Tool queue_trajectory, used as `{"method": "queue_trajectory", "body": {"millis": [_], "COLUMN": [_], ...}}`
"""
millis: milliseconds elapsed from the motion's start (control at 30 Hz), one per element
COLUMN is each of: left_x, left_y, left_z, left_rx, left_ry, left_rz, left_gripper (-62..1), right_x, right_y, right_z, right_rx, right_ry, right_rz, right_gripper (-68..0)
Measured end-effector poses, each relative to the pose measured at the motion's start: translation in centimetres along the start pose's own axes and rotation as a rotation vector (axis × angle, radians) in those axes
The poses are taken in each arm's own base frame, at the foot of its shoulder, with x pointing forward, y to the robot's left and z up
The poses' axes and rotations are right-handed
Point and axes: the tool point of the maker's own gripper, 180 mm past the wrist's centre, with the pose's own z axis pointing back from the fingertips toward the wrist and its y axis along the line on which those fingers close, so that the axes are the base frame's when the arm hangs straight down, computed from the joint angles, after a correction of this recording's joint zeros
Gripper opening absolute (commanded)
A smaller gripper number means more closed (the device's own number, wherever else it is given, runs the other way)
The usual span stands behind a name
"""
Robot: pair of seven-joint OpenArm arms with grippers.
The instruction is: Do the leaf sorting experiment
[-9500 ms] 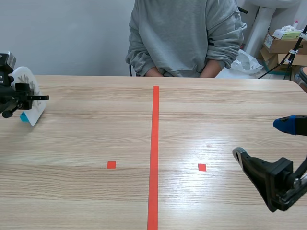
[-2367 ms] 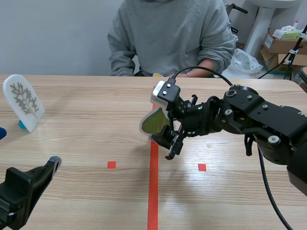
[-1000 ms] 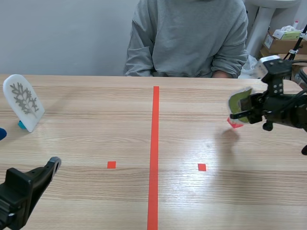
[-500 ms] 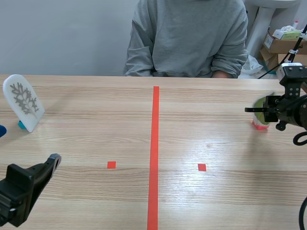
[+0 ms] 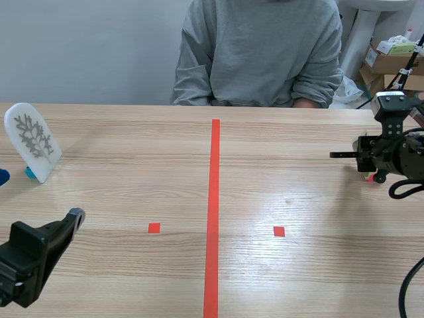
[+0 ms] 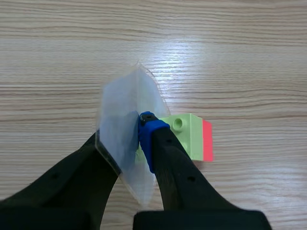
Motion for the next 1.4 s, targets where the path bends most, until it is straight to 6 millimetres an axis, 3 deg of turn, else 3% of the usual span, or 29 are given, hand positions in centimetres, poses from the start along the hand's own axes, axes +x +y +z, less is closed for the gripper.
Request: {"method": "queue_trajectory", "body": {"millis": [333, 533, 800, 1133, 1300, 1400], "left_x": [0.0, 0.1, 0.1, 0.1, 0.1, 0.1], "left_y": [0.0, 0.0, 0.0, 0.0, 0.0, 0.0], "left_z": [0.0, 0.0, 0.0, 0.0, 0.0, 0.0], "left_rx": [0.000, 0.001, 0.001, 0.001, 0.001, 0.001], "left_ry": [0.000, -0.003, -0.002, -0.002, -0.002, -0.002], "left_rz": [0.000, -0.001, -0.001, -0.001, -0.001, -0.001], "left_gripper": [1.4, 1.4, 1.4, 1.4, 1.4, 1.4], "right_x": [2.1, 2.1, 1.5, 1.1, 0.2, 1.0], "right_y": [-1.0, -1.5, -1.4, -1.5, -1.3, -1.2], "right_z": [0.7, 0.8, 0.8, 0.8, 1.0, 1.8], "right_rx": [-0.008, -0.015, -0.015, -0.015, -0.004, 0.010], "right_ry": [-0.005, -0.008, -0.002, 0.022, 0.077, 0.042], "right_rz": [-0.003, -0.008, -0.005, 0.069, 0.073, 0.082], "right_gripper": [-66.0, -64.6, -49.0, -11.1, -10.1, -10.1]}}
